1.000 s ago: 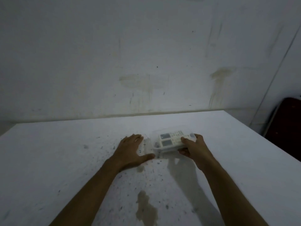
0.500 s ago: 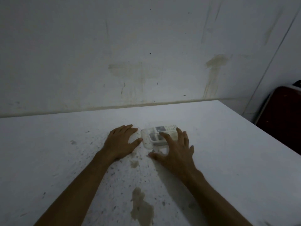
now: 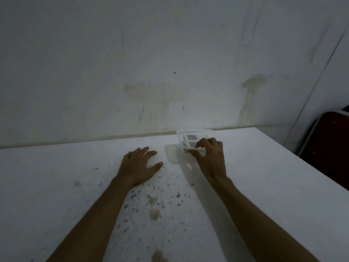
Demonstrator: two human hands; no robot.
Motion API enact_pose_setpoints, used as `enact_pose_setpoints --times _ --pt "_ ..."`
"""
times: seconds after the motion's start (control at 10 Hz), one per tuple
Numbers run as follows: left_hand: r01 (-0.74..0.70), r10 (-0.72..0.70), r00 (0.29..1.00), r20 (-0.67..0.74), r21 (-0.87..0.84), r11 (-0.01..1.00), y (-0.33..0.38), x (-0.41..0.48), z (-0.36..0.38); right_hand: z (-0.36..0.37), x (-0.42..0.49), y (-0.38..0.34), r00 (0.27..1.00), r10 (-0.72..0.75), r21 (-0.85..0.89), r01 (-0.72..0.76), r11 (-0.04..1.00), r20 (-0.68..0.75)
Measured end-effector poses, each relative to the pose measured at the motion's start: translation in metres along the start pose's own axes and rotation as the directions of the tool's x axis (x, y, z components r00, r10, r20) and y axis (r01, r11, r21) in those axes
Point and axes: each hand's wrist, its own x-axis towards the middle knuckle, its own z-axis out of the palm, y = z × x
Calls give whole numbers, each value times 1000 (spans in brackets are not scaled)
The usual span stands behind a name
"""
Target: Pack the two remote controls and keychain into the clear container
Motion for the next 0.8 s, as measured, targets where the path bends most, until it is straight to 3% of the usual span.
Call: enact_pose_setpoints --times 0.4,0.6,0.8 --pt "0 0 1000 -6 57 998 -5 30 6 55 61 38 999 45 -39 -45 998 0" --pt "-7 4 999 51 43 999 -6 28 2 55 55 36 996 43 -27 -41 999 79" --pt "-23 27 994 105 -39 999 0 6 -9 43 13 8 1000 16 -46 -16 999 6"
